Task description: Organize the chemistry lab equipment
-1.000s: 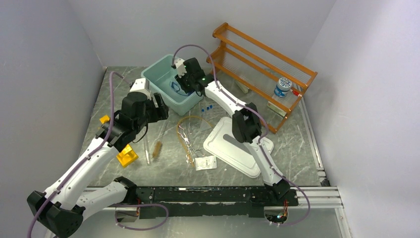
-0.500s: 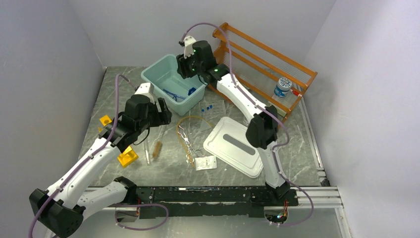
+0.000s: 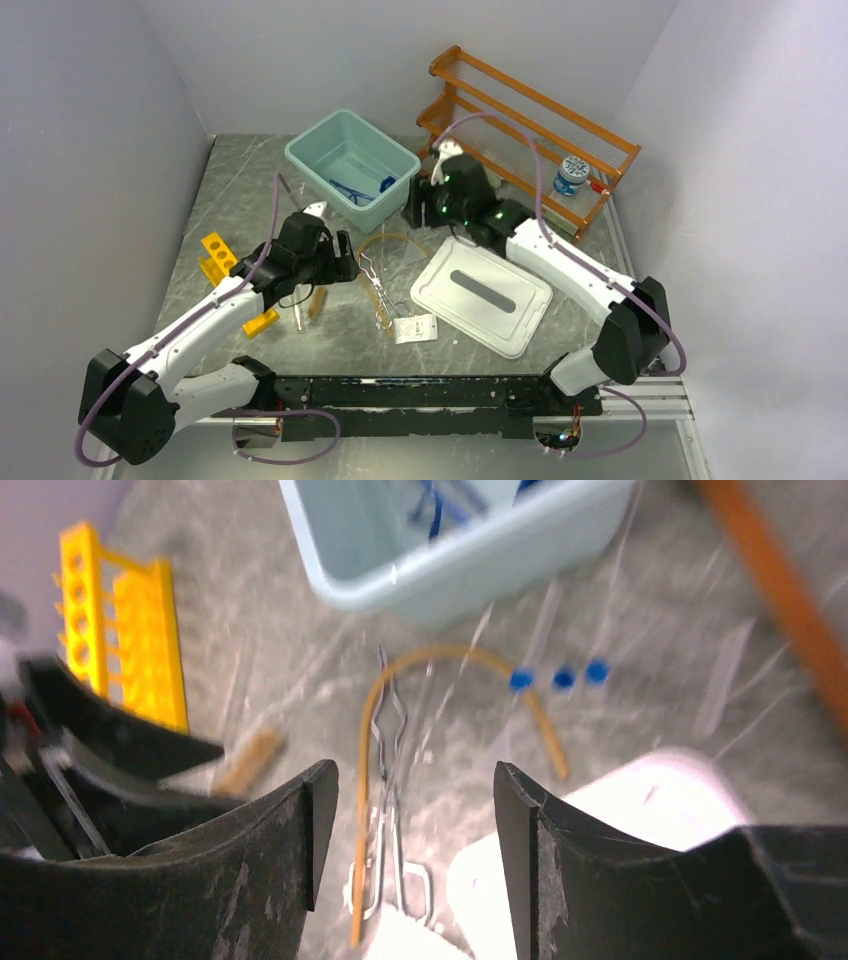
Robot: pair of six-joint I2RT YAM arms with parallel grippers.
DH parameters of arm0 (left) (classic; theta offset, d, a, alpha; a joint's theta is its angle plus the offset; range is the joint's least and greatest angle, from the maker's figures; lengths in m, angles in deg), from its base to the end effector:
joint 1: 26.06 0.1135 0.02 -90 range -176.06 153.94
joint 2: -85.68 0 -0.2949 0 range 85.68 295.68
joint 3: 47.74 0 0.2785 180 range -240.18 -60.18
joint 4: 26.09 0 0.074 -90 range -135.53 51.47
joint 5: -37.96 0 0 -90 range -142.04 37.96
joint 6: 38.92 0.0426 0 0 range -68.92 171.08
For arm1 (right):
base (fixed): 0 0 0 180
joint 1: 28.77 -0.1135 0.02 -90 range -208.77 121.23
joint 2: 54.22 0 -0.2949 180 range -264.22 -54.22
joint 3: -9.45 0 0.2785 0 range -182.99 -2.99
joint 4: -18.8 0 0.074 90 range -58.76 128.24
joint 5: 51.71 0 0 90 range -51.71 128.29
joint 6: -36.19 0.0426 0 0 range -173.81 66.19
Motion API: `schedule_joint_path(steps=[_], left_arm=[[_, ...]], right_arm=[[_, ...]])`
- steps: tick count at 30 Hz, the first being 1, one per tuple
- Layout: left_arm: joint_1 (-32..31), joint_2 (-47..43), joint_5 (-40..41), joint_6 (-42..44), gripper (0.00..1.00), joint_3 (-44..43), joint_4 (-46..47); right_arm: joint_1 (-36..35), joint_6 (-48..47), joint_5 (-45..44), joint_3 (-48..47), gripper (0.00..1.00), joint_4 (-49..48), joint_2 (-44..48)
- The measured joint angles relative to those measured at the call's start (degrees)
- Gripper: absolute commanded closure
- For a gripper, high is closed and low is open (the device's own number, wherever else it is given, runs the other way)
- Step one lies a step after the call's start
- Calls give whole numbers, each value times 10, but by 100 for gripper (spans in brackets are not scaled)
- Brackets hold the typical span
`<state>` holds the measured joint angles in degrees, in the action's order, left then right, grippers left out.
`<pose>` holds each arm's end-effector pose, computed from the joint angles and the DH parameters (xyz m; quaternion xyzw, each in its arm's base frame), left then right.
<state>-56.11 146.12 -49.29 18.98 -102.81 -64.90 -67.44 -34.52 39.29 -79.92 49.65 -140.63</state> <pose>0.2048 -0.1161 0.2627 -0.0258 0.9205 -0.1819 0.3447 0.2983 0.2397 0.3677 -0.1486 0.8437 0.2565 0.4476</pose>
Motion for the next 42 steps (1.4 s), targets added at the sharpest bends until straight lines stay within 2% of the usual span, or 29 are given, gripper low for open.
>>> schedule_joint_path(steps=[2, 5, 10, 13, 18, 23, 32, 42], left_arm=[[0, 5, -4, -8, 22, 6, 7], [0, 2, 2, -20, 22, 9, 16], [0, -34, 33, -37, 22, 12, 26], [0, -53, 48, -41, 22, 12, 28], [0, -64, 63, -42, 22, 12, 28], [0, -65, 68, -42, 22, 12, 28], [2, -65, 78, -41, 22, 14, 28], [3, -67, 97, -41, 22, 15, 27]], right_arm=[[-21, 26, -5, 50, 43, -3, 15], [-75, 62, -14, 94, 53, -3, -11], [-160, 117, -45, 96, 55, -16, -115], [-183, 147, -85, 76, 55, -12, -168], [-195, 179, -138, 28, 55, -10, -223], [-196, 191, -169, -28, 61, 5, -272], [-195, 207, -215, -58, 64, 57, -311], [-196, 202, -207, -75, 92, 70, -328]])
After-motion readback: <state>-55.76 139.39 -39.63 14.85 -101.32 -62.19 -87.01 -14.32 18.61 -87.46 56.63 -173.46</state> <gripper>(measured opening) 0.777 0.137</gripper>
